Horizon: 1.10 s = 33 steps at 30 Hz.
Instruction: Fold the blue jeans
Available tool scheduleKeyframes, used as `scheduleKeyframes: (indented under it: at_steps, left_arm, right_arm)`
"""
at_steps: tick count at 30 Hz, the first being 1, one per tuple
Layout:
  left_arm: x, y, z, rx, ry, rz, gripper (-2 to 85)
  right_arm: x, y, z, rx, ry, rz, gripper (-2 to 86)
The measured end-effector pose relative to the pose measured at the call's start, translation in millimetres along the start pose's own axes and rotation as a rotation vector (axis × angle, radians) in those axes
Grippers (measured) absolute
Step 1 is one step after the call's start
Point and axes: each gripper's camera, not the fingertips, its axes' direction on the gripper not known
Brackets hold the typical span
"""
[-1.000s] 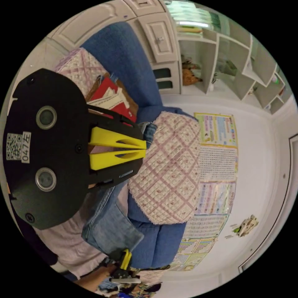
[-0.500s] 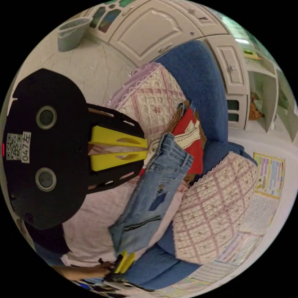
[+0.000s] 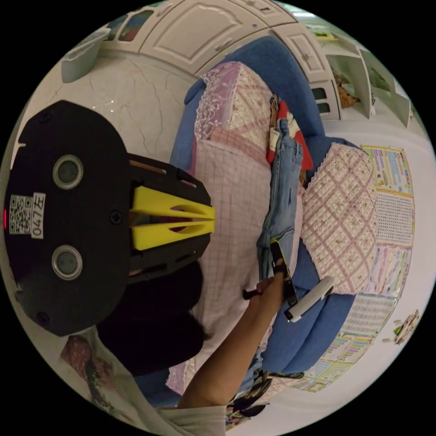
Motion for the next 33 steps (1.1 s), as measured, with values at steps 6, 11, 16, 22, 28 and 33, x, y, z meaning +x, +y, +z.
scheduleKeyframes:
  at_steps: [6,11,16,22,28,33]
  left_arm:
    - [-43,14,38,0.007,0.103,0.023,-1.0]
    - [-60,39,59,0.034,0.119,0.109,-1.0]
    - [-93,62,78,0.022,0.151,0.143,-1.0]
    - [-141,74,115,0.04,0.18,0.088,-1.0]
    - [-151,79,152,0.017,0.195,0.169,-1.0]
    - [-160,85,178,-0.003,0.159,0.226,-1.0]
  right_arm:
    - [-24,18,6,-0.029,0.128,-0.119,4.8]
    - [-14,40,-5,0.004,0.192,-0.161,1.7]
    - [84,83,-84,0.189,0.345,0.036,1.2]
    - [224,196,-136,0.152,0.515,0.34,1.3]
    - [306,322,-94,-0.173,0.746,0.555,1.5]
    - [347,369,-66,-0.264,0.555,0.684,1.4]
